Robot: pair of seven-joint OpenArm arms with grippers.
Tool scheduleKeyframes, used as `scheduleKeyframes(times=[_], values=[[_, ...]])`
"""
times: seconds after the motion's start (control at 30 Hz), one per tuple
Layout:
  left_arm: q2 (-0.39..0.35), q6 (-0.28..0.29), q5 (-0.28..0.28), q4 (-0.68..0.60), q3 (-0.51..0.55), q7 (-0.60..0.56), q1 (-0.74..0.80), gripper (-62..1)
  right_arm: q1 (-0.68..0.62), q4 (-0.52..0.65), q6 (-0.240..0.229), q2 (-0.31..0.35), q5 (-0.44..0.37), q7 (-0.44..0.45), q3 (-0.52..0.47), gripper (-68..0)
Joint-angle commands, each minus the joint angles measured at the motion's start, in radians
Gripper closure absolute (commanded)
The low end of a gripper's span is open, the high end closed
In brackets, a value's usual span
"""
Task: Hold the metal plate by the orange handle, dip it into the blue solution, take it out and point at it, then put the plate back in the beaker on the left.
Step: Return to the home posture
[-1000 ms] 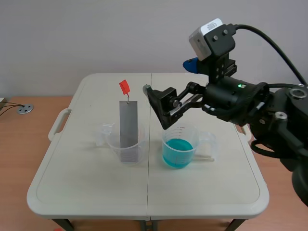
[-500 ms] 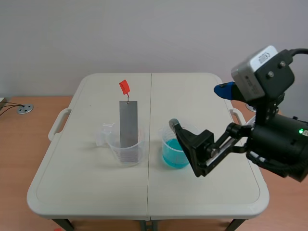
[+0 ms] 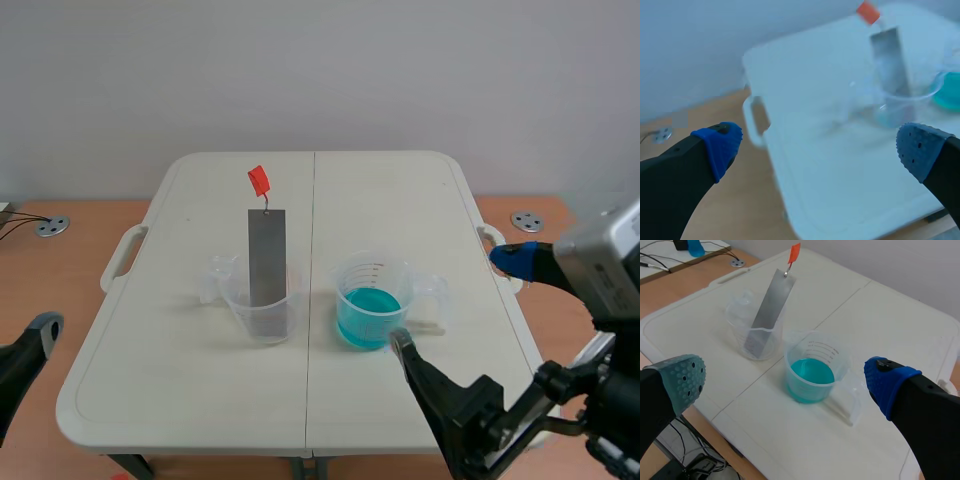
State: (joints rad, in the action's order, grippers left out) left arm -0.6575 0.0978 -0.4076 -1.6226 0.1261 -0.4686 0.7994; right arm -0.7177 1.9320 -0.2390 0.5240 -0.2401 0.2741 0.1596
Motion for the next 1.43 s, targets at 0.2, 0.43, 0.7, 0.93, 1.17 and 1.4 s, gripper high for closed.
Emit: scheduleKeyframes(times=[0.2, 0.43, 0.7, 0.93, 1.17, 1.4], values=[[0.19, 0.011, 0.198, -0.129, -0.002, -0.007, 0.014, -62.3, -0.03, 0.035, 0.009, 0.002, 0.009, 0.028, -0.003, -66.4], [0.33, 0.109, 0.326, -0.145, -0.02, -0.009, 0.012, -62.3, -0.027, 0.035, 0.011, 0.002, 0.009, 0.019, -0.003, -66.4], [0.363, 0.127, 0.394, -0.144, -0.064, 0.024, 0.012, -62.3, -0.027, 0.035, 0.011, 0.002, 0.009, 0.004, -0.003, -66.4], [0.363, 0.127, 0.394, -0.144, -0.064, 0.048, 0.011, -62.3, -0.027, 0.035, 0.011, 0.002, 0.009, -0.01, -0.003, -66.4], [0.364, 0.134, 0.394, -0.143, -0.069, 0.136, -0.024, -62.3, -0.027, 0.035, 0.011, 0.002, 0.009, -0.023, -0.003, -66.4], [0.363, 0.135, 0.394, -0.143, -0.069, 0.211, -0.05, -62.3, -0.027, 0.035, 0.011, 0.002, 0.009, -0.024, -0.003, -66.4]])
